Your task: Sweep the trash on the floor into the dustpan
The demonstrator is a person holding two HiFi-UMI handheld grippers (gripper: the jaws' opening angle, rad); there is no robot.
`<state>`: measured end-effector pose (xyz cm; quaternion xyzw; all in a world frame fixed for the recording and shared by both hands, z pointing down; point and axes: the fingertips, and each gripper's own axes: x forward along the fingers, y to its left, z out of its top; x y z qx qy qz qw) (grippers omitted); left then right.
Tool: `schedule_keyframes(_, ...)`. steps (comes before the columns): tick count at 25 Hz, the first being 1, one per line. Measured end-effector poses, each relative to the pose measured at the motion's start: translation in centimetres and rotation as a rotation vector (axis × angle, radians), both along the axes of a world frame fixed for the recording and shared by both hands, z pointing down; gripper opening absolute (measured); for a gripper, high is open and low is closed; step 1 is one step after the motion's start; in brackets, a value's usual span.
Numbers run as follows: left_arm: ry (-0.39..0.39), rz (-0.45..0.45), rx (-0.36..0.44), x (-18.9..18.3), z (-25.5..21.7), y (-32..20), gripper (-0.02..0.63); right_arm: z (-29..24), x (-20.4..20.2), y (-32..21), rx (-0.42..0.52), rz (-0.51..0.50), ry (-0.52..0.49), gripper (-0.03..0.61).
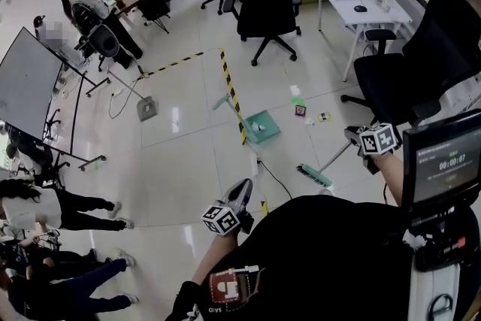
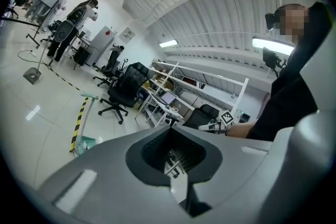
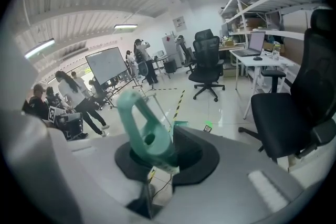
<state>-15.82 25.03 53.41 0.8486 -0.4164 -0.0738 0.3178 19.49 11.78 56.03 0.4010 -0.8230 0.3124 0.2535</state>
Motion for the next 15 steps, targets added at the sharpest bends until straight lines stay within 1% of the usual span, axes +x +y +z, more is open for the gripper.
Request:
schedule_keyframes(3,-0.023,0.042,-0.008,-3.0,0.6,2.8,-0.005,-0.1,-2.8,2.4,-0.012,0.008,0.007,0.048)
schedule_keyframes(5,-0.034,0.039,-0.022,-4.8,0.9,3.9,-0.005,-0.5,-4.4,3.7,-0.011,-0.010,0.024,0.046)
schedule_keyframes(7,-0.037,0.020,-0.025,-5.7,0.8,4.5,-0.005,-1.0,-5.4,4.6,0.002,-0.039,0.032,0.044)
schedule_keyframes(9,-0.047,0.005,-0.012,-5.4,0.6,4.7,-0.005,-1.5,-5.9,5.0,0.018,-0.072,0.014,0.044)
schedule_keyframes(11,-0.060,-0.007,0.002,-4.4,0.2,4.6,-0.005,-1.5,-5.7,5.3,0.026,-0.102,0.002,0.044)
schedule_keyframes(15,-0.048,-0.035,0.013,-1.7,-0.2,4.8,-0.005,-0.4,-4.3,6.4,0.020,-0.145,0.021,0.044)
